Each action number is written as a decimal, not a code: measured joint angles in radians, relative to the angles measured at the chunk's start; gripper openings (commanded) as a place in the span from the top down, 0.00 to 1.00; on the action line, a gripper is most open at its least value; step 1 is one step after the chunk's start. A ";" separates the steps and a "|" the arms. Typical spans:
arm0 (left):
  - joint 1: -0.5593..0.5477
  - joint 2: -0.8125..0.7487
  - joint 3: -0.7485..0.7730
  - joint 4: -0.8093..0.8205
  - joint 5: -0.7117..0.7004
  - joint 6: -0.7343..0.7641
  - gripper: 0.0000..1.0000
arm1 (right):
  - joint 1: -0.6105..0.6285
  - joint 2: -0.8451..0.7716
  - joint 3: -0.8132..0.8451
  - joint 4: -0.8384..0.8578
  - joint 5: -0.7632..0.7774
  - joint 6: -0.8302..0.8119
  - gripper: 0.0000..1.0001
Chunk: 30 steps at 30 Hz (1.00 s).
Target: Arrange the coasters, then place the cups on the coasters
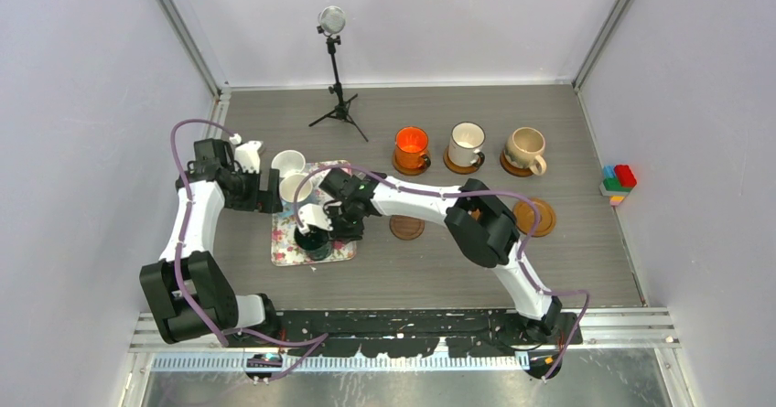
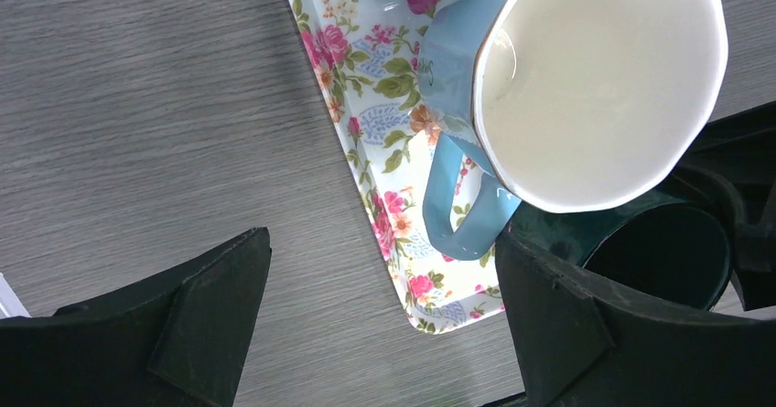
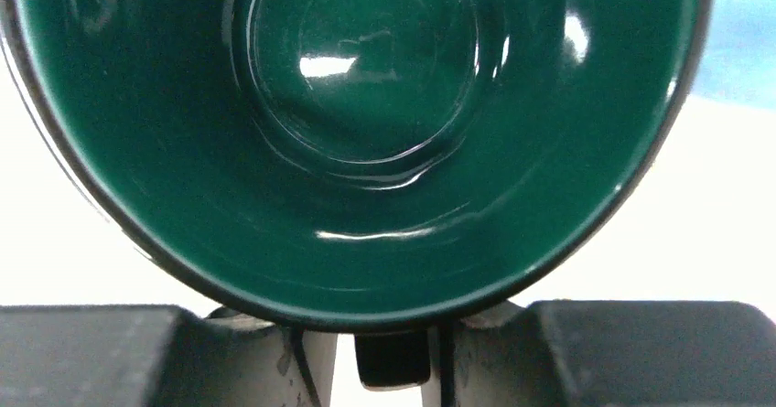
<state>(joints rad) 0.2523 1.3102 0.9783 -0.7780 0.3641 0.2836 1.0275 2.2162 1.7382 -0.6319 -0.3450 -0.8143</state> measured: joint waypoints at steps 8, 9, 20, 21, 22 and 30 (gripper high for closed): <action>0.005 0.000 0.000 0.000 0.000 -0.001 0.05 | -0.015 -0.070 -0.085 0.064 0.038 0.110 0.99; 0.005 0.000 0.000 0.000 0.000 -0.001 0.05 | -0.018 -0.079 -0.093 0.066 0.042 0.122 0.99; 0.005 0.000 0.000 0.000 0.003 0.000 0.05 | -0.178 -0.303 -0.241 0.109 0.041 0.320 1.00; 0.005 0.000 0.000 0.000 0.003 0.000 0.05 | -0.201 -0.338 -0.265 0.109 0.041 0.330 1.00; 0.005 0.000 0.000 0.000 0.003 0.000 0.04 | -0.226 -0.373 -0.292 0.114 0.040 0.341 1.00; 0.005 0.000 0.000 0.000 0.006 0.000 0.02 | -0.459 -0.650 -0.526 0.077 0.042 0.376 0.99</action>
<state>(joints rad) 0.2577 1.3102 0.9783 -0.7780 0.3706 0.2840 0.5682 1.5661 1.2118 -0.5549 -0.3031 -0.4381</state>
